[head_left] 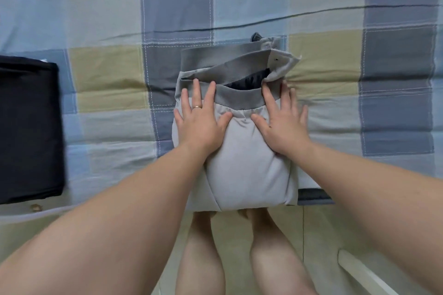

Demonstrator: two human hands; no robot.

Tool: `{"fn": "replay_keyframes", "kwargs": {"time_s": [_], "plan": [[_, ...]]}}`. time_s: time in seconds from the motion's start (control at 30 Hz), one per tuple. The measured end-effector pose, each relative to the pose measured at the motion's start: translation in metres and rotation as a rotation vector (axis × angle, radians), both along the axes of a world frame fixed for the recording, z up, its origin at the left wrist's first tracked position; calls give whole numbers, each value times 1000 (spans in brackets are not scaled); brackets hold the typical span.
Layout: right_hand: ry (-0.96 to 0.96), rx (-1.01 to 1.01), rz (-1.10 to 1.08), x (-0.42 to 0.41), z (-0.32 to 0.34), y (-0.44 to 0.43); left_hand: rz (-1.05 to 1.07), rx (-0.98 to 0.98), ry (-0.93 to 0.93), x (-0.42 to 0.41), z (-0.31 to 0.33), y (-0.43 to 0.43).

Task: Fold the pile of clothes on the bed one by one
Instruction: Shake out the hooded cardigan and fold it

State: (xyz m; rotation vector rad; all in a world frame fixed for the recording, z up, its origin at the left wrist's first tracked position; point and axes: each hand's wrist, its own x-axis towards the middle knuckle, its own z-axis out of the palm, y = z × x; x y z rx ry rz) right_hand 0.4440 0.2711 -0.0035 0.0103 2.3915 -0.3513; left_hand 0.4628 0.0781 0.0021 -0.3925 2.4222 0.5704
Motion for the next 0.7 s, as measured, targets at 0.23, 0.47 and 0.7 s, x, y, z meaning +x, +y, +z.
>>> {"fn": "replay_keyframes", "kwargs": {"time_s": [0.23, 0.47, 0.7], "plan": [[-13, -325, -417, -9, 26, 13, 325, 0, 142, 0, 31, -9], [-244, -351, -812, -13, 24, 17, 897, 292, -175, -7, 32, -38], [-479, -487, -933, 1, 28, 19, 1016, 497, -314, 4, 32, -41]]}}
